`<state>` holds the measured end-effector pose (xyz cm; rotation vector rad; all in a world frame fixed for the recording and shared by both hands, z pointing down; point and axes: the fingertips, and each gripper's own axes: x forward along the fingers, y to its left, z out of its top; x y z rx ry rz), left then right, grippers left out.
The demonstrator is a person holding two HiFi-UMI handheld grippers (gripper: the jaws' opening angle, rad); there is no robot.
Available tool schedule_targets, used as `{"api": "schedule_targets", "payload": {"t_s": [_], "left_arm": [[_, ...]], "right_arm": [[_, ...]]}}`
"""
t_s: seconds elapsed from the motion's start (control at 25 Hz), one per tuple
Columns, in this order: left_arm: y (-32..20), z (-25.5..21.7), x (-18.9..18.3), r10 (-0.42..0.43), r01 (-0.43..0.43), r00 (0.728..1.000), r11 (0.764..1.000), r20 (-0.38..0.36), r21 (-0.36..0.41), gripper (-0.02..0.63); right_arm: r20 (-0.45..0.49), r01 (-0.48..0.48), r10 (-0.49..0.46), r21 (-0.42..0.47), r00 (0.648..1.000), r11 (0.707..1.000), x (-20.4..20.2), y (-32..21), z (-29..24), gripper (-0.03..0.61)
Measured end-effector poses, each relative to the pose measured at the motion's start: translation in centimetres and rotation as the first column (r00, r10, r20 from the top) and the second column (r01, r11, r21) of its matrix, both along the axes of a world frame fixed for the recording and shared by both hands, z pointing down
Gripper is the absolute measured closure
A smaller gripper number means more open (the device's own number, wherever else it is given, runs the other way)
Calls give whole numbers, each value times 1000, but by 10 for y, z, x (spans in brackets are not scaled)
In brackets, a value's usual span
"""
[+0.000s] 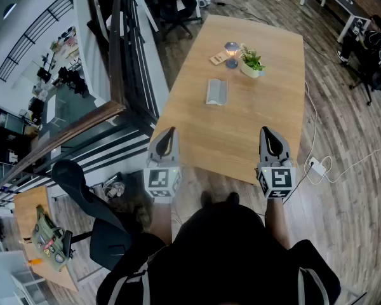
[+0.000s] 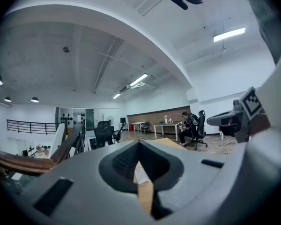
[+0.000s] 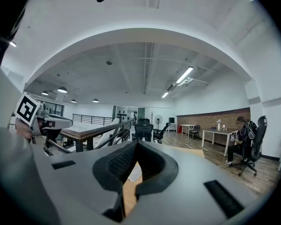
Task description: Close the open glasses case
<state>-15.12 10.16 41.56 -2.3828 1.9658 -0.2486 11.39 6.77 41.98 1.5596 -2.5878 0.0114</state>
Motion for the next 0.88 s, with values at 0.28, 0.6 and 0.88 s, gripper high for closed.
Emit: {"api": "schedule_targets", "payload": {"t_s": [0.28, 0.6, 0.88], "left_arm": [[4, -4, 6, 2, -2, 1000, 1000, 14, 2, 615], [6, -4, 17, -2, 2, 1000, 1000, 28, 1, 615], [9, -5, 35, -19, 20, 998, 1000, 59, -9, 615]], "right_arm": [[3, 19, -19, 26, 1000, 999, 1, 1, -5, 565], [27, 18, -19, 40, 999, 999, 12, 6, -4, 565], [39, 23, -23, 13, 999, 1000, 33, 4, 13, 565]]}}
